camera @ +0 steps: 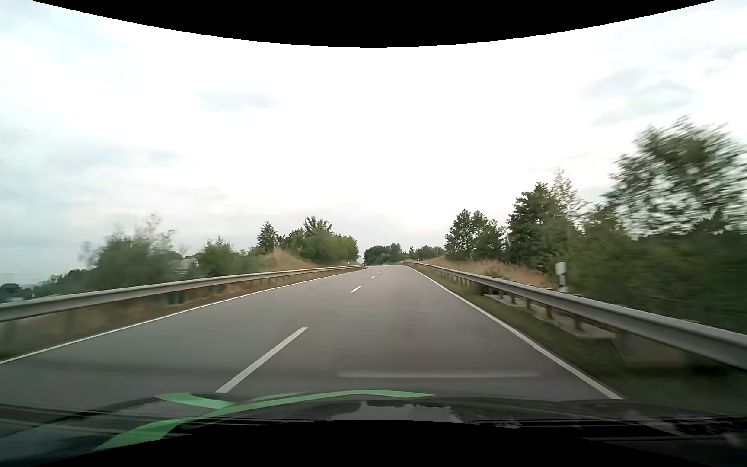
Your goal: Follow the waypoints while adhering to traffic rules and regulations
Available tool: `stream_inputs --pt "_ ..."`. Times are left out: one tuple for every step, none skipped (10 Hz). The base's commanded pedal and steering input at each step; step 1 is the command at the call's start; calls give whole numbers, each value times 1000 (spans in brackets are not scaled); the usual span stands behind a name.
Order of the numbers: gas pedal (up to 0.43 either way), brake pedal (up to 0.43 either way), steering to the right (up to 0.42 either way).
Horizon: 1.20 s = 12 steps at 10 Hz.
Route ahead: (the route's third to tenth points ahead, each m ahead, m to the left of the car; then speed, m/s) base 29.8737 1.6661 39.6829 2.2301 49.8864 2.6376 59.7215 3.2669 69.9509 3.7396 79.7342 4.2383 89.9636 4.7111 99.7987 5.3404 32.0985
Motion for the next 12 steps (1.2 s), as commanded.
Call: stream_inputs --pt "350 0 0" --pt "350 0 0" --pt "339 0 0" --pt "331 0 0" --pt "331 0 -1" --pt "339 0 -2" --pt "339 0 -3" --pt "339 0 -5" --pt "287 0 -6" --pt "280 0 -7" --pt "268 0 -7" --pt "220 0 -7"
